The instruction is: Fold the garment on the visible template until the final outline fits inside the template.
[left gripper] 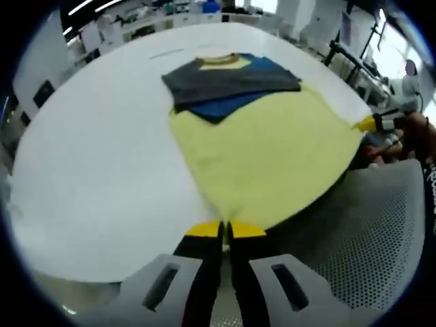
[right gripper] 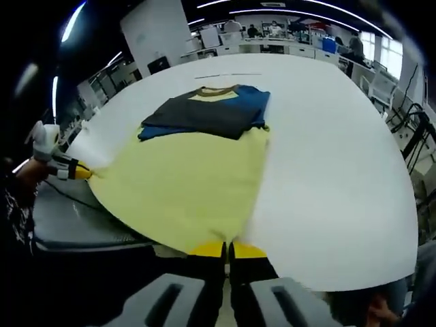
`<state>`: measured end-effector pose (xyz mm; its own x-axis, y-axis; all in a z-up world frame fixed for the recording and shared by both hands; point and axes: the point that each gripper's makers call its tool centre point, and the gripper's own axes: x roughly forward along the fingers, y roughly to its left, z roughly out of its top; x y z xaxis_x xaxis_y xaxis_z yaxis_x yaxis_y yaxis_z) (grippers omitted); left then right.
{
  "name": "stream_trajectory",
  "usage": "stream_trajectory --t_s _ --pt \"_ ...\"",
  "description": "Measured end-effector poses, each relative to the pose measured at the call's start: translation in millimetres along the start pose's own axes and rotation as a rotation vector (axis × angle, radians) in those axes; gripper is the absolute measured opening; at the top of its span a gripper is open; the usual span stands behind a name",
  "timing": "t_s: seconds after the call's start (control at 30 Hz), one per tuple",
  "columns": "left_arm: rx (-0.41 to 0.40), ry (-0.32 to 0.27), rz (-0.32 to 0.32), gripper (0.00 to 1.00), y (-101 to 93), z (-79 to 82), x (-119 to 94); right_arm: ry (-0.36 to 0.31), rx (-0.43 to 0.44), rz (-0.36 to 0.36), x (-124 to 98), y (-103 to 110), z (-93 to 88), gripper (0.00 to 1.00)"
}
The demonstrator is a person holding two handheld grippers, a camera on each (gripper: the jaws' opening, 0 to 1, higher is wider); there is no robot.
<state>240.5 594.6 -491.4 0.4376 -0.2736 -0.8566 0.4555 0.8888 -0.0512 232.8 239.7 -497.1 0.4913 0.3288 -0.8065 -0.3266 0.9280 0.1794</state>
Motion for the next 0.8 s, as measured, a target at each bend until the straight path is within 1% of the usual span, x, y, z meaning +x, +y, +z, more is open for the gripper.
stream_trajectory --t_s 0.07,0.13,0.3,0.57,0.7,0.73,0.77,0.8 --pt "0.010 -0.015 0.006 0.00 2.6 8.8 -2 -0.026 -0.006 0.001 -2 -1 12.5 0.00" --pt "0.005 -0.042 0.014 0.00 5.5 20.2 -5 -0.049 -0.020 -0.004 -4 -3 24.7 0.00" --pt "-0.001 -0.096 0.033 0.00 16.7 45.2 -11 -0.094 -0.044 -0.015 -7 -9 49.3 0.00" --pt "-0.005 -0.139 0.051 0.00 24.2 65.1 -14 -0.139 -0.082 -0.021 -6 -15 79.3 0.00" --pt "-0.003 -0.189 0.066 0.00 31.1 82.2 -18 -0.164 -0.100 -0.028 -6 -16 95.3 0.00" --pt "0.017 -0.223 0.069 0.00 33.6 91.5 -19 -0.171 -0.104 -0.030 -7 -16 99.4 0.00" --pt "0.030 -0.238 0.074 0.00 35.9 96.7 -20 -0.181 -0.109 -0.033 -7 -16 105.2 0.00" --pt "0.032 -0.233 0.077 0.00 38.4 99.7 -20 -0.186 -0.110 -0.033 -7 -17 108.8 0.00"
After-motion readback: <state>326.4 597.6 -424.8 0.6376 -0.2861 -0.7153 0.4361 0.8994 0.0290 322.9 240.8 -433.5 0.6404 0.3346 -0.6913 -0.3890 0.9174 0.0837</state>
